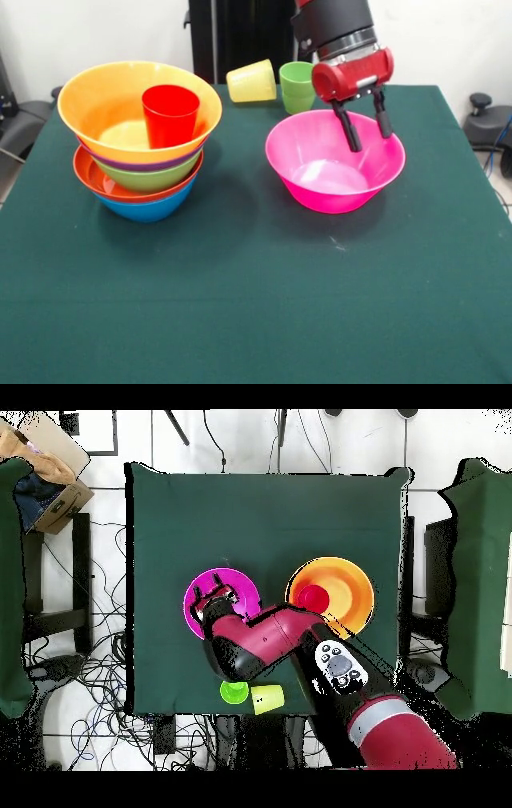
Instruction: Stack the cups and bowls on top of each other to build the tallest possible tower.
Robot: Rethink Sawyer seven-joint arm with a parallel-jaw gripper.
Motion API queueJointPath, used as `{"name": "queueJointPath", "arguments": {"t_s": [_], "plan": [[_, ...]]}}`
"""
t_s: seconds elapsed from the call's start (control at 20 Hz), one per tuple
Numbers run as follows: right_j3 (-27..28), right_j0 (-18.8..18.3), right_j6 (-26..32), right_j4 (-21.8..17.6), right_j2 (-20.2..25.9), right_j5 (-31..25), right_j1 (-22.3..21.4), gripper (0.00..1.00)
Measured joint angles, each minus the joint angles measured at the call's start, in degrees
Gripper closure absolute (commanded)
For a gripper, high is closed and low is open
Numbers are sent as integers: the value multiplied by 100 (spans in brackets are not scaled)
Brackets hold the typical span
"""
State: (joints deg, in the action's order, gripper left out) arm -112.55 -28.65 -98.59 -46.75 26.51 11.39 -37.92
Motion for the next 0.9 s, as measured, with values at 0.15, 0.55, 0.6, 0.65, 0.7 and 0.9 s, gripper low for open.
{"name": "queueJointPath", "arguments": {"t_s": [0.15, 0.55, 0.6, 0.65, 0.7, 0.9], "plan": [[-1, 75, 0, -45, -176, 119, 112, 0], [2, 456, 0, -48, -635, 130, 320, 0], [2, 503, 0, -48, -677, 130, 338, 0], [2, 537, 0, -46, -707, 130, 351, 0], [1, 606, 0, -48, -778, 129, 373, 0], [0, 595, 0, 23, -739, 2, 355, 0]]}}
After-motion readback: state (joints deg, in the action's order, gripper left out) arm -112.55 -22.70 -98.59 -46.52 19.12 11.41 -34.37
